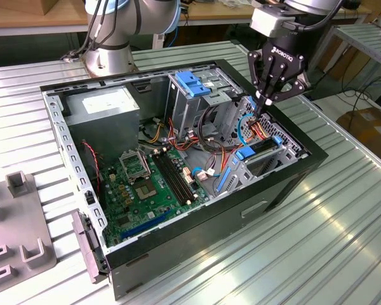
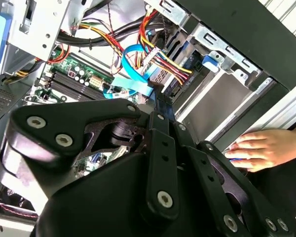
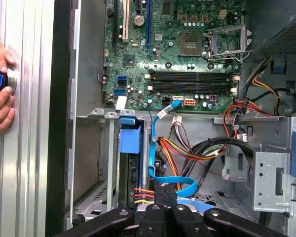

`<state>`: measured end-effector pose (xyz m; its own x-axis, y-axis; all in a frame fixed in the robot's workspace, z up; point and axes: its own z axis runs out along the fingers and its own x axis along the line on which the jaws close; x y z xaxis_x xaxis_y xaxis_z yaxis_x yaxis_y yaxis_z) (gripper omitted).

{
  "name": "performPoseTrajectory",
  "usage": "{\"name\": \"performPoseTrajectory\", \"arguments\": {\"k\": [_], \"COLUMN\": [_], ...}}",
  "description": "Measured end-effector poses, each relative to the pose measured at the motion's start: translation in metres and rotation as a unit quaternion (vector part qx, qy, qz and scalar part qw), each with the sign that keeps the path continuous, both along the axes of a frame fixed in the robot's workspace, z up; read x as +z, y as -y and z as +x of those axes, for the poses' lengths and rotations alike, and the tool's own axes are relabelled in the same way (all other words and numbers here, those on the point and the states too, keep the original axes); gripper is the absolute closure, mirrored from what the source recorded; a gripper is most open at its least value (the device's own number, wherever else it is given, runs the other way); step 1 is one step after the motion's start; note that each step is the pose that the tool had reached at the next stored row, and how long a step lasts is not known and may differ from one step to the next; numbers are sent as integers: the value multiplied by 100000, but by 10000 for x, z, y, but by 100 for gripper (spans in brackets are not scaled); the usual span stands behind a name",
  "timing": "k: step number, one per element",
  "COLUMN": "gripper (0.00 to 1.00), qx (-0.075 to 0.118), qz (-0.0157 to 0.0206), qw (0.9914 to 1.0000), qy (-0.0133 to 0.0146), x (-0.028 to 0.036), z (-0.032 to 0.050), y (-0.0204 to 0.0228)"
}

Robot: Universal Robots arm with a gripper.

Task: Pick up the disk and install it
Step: 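Insert the second disk wire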

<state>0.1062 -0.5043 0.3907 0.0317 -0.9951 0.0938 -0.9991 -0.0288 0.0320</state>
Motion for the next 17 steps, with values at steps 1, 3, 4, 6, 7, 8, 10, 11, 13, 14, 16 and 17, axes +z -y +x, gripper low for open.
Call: {"name": "performPoseTrajectory", "arguments": {"k": [1, 3, 4, 6, 7, 8, 10, 11, 13, 14, 16, 17], "gripper": [89, 76, 76, 76, 76, 76, 76, 76, 76, 76, 76, 76], "qx": [-2, -5, -8, -1, 0, -3, -1, -2, 4, 6, 8, 9], "qz": [3, -2, -3, -151, -204, -337, -1118, -1473, -1712, -1720, -1713, -1714], "qw": [100000, 100000, 100000, 100000, 100000, 99999, 99994, 99989, 99985, 99985, 99985, 99985], "qy": [1, 1, 1, -1, 1, 4, 24, 38, 50, 52, 62, 65], "x": [0, 0, -1, 0, 0, -1, -3, -7, -17, -22, -42, -51], "z": [0, 0, 0, 1, 1, 1, 1, 1, 1, 0, 0, 1], "y": [0, -1, -11, -73, -112, -121, -125, -125, -128, -129, -129, -129]}}
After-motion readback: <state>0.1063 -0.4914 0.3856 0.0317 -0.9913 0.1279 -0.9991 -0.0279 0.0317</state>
